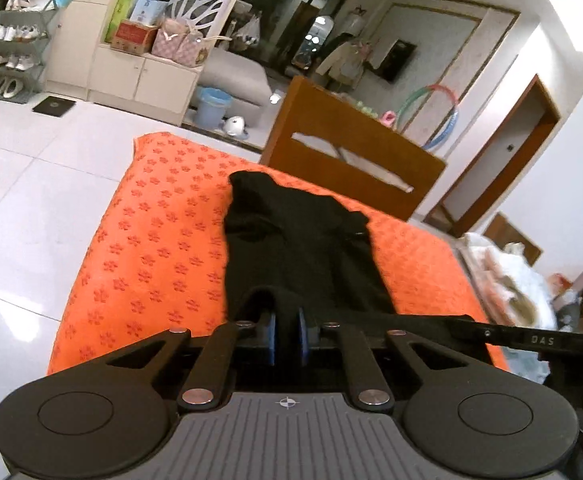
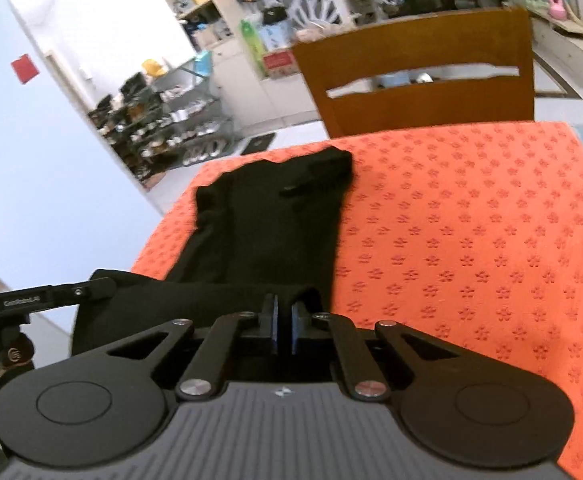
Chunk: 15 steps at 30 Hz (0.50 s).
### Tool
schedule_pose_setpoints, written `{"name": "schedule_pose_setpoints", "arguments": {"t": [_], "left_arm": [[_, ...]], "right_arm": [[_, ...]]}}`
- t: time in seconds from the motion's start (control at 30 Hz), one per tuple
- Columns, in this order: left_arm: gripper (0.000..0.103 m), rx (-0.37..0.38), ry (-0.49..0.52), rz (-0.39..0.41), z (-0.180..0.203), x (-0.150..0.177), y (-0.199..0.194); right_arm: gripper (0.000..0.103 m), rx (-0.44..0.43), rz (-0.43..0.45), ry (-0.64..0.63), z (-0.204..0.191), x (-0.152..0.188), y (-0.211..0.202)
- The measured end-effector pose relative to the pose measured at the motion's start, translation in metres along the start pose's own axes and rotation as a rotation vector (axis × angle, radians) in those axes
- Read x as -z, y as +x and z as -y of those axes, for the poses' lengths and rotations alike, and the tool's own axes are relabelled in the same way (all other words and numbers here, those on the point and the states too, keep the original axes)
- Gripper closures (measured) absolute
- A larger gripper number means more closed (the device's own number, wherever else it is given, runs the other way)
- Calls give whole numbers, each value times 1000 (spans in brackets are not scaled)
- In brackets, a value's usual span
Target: Fold clothes
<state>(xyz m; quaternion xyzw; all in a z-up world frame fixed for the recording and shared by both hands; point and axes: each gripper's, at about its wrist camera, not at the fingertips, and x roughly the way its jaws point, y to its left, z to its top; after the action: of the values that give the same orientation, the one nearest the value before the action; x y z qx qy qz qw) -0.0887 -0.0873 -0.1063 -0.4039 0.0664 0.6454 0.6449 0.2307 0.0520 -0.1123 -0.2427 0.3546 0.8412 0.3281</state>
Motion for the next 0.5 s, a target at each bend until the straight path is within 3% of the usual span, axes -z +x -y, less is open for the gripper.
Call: {"name": "schedule_pose_setpoints", "arguments": {"t": [0.17, 0.3, 0.43, 0.5], "left_arm": [[88, -48, 16, -40, -10, 8, 25], [85, -74, 3, -45, -9, 5, 22], [83, -111, 71, 14, 13, -7, -9], [80, -134, 119, 75, 25, -10, -30]], "right_arm": [[96, 58, -51, -48, 8, 9, 31], [92, 50, -24, -76, 2, 10, 22], [70, 50, 19, -158, -18, 5, -11], [67, 61, 37, -218, -32, 3, -28]]}}
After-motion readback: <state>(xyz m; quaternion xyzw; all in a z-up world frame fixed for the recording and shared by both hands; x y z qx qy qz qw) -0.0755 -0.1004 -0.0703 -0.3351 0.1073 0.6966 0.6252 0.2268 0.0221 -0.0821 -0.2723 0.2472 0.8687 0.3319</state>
